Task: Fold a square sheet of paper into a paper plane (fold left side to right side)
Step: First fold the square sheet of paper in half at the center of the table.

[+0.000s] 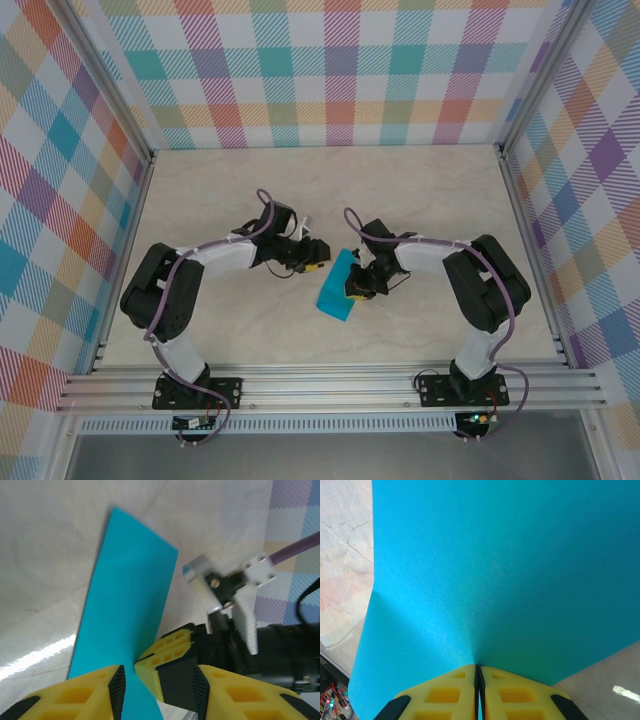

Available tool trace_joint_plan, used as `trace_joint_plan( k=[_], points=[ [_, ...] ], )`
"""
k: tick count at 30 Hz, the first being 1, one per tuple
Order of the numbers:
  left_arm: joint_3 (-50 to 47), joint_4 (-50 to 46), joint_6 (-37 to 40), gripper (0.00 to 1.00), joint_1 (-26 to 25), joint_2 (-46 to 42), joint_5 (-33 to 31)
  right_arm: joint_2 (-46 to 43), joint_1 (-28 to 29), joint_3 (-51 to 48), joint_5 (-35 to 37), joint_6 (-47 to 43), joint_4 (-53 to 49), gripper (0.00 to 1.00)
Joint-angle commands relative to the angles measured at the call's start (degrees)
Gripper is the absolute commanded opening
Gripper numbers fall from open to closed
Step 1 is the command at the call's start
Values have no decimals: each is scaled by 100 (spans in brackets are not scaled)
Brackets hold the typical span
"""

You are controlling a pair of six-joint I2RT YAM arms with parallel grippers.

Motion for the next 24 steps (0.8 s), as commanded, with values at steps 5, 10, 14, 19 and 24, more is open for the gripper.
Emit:
trace_joint_plan(
  k=[5,10,14,19,24],
  points=[
    [56,296,-69,42,-324,385,93,308,13,-172,630,53,-385,12],
    [-20,300,-73,41,-429,579,15,331,14,-172,632,43,-383,12],
    [-84,292,-52,41,-535,646,15,349,14,-162,639,30,-401,12],
    [-227,145,108,40,-590,652,-30,383,16,-154,640,52,-412,12],
    [-395,-80,352,40,-599,585,-78,390,14,-154,687,48,-447,12]
  ],
)
